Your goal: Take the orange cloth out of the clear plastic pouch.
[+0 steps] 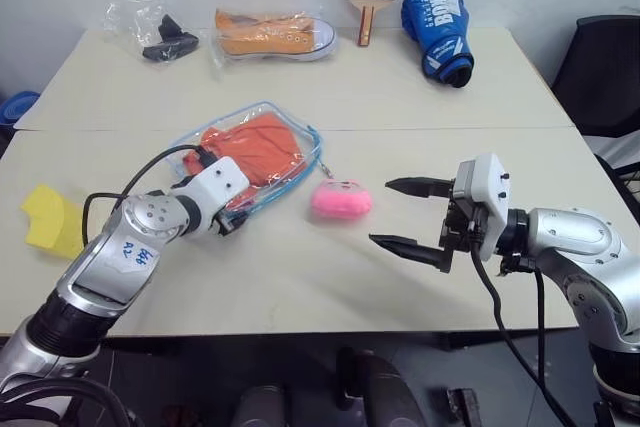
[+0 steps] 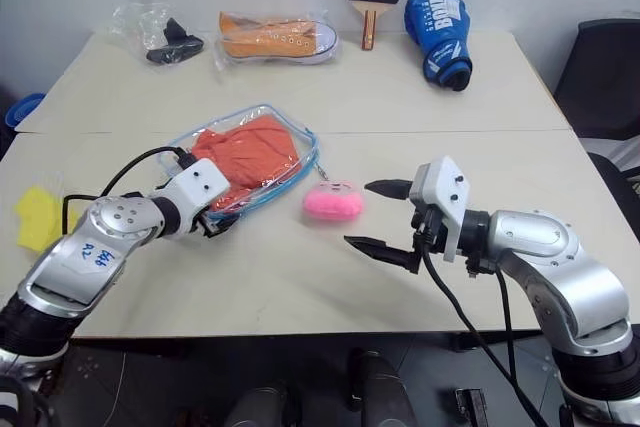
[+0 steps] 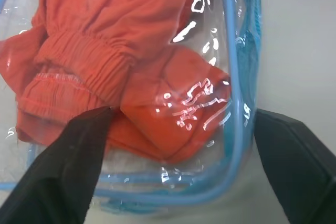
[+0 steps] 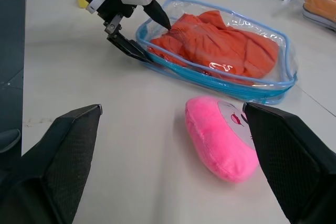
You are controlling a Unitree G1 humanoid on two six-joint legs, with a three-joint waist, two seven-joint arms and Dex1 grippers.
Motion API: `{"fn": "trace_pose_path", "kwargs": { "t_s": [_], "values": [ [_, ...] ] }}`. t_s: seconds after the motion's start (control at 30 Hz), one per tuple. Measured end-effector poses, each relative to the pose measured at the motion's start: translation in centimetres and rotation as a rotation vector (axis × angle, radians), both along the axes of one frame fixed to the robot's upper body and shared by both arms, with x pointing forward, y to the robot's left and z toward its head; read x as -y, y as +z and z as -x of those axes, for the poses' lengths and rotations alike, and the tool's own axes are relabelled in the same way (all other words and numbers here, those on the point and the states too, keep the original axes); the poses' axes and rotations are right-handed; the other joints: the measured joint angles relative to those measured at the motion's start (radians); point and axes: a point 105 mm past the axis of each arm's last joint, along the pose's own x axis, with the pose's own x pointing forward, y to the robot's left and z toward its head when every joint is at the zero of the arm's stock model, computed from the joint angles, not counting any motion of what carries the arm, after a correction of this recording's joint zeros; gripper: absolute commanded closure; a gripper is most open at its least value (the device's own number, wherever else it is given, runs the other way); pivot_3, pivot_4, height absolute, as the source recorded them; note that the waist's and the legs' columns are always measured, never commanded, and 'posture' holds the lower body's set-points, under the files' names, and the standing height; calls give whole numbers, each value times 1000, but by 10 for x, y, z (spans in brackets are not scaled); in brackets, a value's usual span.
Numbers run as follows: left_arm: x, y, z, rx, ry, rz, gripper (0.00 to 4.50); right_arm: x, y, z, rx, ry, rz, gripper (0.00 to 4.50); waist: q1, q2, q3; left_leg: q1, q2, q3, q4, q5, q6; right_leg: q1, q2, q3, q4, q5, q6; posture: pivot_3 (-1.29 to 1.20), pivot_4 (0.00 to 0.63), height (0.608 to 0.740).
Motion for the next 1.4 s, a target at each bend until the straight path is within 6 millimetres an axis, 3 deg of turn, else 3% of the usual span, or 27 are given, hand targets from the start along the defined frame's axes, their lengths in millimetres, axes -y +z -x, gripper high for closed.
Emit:
{"fn": "trace_pose_path", "kwargs": {
  "t_s": [0.2,0.33,0.37,0.5,0.7,0.9,1.17,1.4],
  "values": [
    [0,0,2,3,-41,-19,3082,-1,3,0,7,5,-4,0,0,0,0,0,0,0,0,0,0,0,0,0,0,0,0,0,150,740],
    [-12,-4,10,-10,-84,-62,4352,-1,4,-1,7,8,-7,0,-3,0,0,1,1,0,0,0,0,0,0,-1,1,-1,-1,0,150,740],
    [-16,-4,12,-11,-102,-67,4448,-2,5,-1,8,10,-7,0,-2,0,0,2,1,0,0,0,0,0,0,-1,1,-1,-1,0,150,740],
    [-22,-3,29,-36,-293,19,4448,-2,5,-1,6,22,-2,0,-2,0,0,3,2,0,1,0,0,-1,-1,-2,1,-1,-2,0,150,740],
    [-36,-9,54,-17,-704,-181,4448,0,4,-4,-12,31,8,0,3,0,0,2,1,0,1,-1,1,-3,-2,-3,0,-1,-2,0,150,740],
    [-52,-2,27,43,-798,-273,4448,-3,4,-3,-14,57,26,0,15,0,0,0,0,1,1,-2,4,-3,-2,-4,0,-1,-1,0,150,740],
    [-41,-9,10,33,-810,-215,4448,-1,-2,-2,-38,38,38,0,19,0,0,-3,0,1,1,-2,5,-3,-1,-5,-1,1,2,0,150,740],
    [-45,-18,21,-40,-769,-147,2293,4,-7,0,-52,20,54,0,12,0,0,-2,1,1,1,-2,5,-3,-1,-4,1,1,1,0,150,740]
  ]
}}
